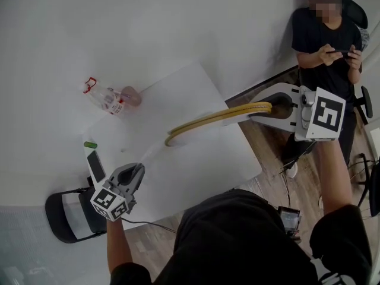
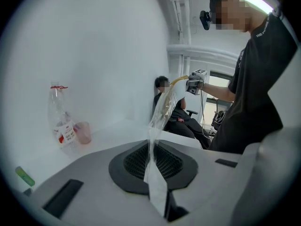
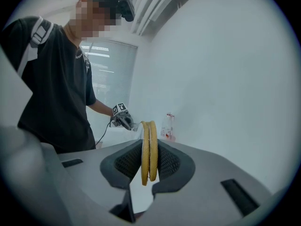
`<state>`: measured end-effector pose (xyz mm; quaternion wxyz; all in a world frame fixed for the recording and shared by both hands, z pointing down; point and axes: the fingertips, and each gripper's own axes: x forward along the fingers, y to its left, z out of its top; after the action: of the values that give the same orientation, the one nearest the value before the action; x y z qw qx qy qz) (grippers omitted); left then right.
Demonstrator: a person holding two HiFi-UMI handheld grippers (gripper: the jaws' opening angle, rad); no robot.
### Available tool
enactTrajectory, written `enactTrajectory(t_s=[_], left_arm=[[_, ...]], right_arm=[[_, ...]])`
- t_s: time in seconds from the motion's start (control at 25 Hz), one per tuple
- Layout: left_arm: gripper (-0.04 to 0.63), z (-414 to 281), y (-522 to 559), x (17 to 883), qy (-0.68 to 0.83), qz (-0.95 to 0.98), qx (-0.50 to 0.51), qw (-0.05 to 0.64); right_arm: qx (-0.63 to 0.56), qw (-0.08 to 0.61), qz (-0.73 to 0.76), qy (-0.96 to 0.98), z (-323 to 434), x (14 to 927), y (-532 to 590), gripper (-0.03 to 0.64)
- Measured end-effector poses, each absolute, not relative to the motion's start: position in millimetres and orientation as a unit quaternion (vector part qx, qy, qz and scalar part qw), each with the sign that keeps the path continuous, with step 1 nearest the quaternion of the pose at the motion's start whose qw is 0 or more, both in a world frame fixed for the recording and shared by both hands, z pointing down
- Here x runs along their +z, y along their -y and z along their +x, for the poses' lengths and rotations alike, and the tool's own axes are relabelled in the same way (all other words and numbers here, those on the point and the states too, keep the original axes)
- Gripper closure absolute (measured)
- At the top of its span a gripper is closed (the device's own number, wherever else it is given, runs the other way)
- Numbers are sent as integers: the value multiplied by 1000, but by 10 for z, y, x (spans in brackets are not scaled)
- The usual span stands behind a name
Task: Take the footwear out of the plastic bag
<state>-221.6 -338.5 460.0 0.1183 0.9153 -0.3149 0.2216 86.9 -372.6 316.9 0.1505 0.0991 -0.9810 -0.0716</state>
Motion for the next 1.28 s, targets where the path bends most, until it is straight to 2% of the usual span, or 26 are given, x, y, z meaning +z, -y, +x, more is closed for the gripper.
enactTrajectory(t_s=[0.56, 0.88, 1.28], left_arm=[[557, -2344, 3341, 4547, 368, 900, 187, 142], [557, -2408, 3527, 4473, 399, 891, 165, 142], [557, -2289, 3894, 4150, 523, 834, 151, 93]], right_arm=[[-72, 142, 149, 976, 1147, 3206, 3784, 546], [-65, 87, 214, 971, 1253, 3192, 3868, 546], [-73, 28, 347, 934, 1435, 3109, 3898, 545]])
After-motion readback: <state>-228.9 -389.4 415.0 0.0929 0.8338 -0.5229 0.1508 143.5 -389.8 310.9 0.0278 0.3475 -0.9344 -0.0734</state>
